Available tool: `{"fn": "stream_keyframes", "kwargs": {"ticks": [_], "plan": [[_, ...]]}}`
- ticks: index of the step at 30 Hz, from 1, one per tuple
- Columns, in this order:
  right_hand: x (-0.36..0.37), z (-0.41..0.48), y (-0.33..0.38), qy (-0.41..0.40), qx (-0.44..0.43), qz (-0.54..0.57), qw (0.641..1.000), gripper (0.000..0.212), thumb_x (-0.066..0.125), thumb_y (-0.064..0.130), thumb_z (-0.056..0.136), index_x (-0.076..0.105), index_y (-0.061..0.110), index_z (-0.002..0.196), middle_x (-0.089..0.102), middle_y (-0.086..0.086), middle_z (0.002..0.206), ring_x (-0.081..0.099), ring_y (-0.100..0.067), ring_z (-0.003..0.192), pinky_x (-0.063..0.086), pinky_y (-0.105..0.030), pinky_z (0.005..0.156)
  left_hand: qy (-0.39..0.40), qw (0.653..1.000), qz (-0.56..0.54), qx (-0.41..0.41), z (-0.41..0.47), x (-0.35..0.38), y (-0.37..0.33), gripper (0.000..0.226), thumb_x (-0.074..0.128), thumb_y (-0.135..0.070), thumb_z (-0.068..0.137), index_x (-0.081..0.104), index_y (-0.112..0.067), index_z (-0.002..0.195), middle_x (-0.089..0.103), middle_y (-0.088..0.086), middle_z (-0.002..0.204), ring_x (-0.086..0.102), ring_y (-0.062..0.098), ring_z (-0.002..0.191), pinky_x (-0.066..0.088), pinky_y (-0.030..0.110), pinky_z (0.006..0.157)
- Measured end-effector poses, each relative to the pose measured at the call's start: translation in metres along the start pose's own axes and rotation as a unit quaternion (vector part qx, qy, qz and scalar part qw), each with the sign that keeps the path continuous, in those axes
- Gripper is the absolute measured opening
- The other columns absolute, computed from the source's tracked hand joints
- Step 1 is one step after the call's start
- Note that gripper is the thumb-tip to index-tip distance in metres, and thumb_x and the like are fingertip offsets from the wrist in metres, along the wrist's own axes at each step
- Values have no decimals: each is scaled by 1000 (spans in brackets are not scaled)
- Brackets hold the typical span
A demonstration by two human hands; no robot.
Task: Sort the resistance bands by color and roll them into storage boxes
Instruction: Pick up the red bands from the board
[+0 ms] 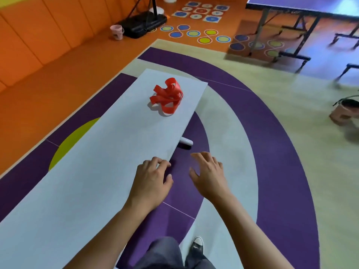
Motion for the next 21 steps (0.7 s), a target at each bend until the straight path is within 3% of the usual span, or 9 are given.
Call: {"fn": "stream_keyframes", "kwargs": {"ticks": [7,11,16,21], "plan": [[-13,122,-31,40,-36,-10,998,46,55,35,95,49,32,140,50,3,137,52,-26,119,36,-40,104,6,999,10,-49,108,29,5,27,73,-25,84,69,-21,110,65,-1,107,64,28,92,51,40,82],[-16,205,-47,52,-31,-11,998,42,55,34,96,50,33,137,50,2,132,53,-26,117,34,-38,101,30,997,10,-65,177,47,21,29,68,-29,90,67,-21,118,64,-1,117,63,26,101,48,38,91],[-24,319,-53,77,-22,-18,997,44,56,35,97,49,32,141,50,0,136,53,-27,121,34,-38,101,87,992,15,-95,270,61,46,50,54,-41,99,46,-26,146,44,1,149,52,22,129,38,35,110],[-26,426,-40,99,-41,-14,994,47,55,36,98,48,30,144,49,-3,140,54,-28,123,36,-42,104,137,983,27,-123,350,77,79,59,53,-50,98,37,-27,150,43,4,150,55,30,126,44,41,103]]}}
Point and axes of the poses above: each hand's wrist, its own z-axis towards the middle knuckle, its own x-axis out of the palm, y = z × x, the point moved 6 cm from there along z, towards the middle knuckle
